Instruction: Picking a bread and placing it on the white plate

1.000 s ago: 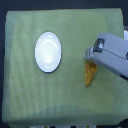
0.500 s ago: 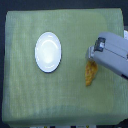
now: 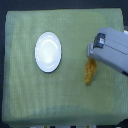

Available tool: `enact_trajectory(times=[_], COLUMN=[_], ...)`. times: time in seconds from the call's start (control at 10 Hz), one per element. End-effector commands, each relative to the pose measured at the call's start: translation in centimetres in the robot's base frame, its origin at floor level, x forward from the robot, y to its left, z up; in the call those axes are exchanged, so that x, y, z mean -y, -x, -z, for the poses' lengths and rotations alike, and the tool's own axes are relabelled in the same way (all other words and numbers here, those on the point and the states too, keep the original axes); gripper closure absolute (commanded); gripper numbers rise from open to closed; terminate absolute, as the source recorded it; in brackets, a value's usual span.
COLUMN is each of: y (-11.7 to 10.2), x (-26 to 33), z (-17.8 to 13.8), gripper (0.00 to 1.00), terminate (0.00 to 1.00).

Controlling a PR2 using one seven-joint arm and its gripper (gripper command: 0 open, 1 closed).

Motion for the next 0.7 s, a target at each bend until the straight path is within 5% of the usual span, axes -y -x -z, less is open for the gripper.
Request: enact_trajectory(times=[0.0, 0.2, 0.6], y=[-2.4, -4.6, -7.5], x=[-4.7, -8.8, -18.6], z=[-8.9, -11.3, -10.2], gripper=[1.00, 1.00, 1.00], terminate=[0.00, 0.00, 0.00])
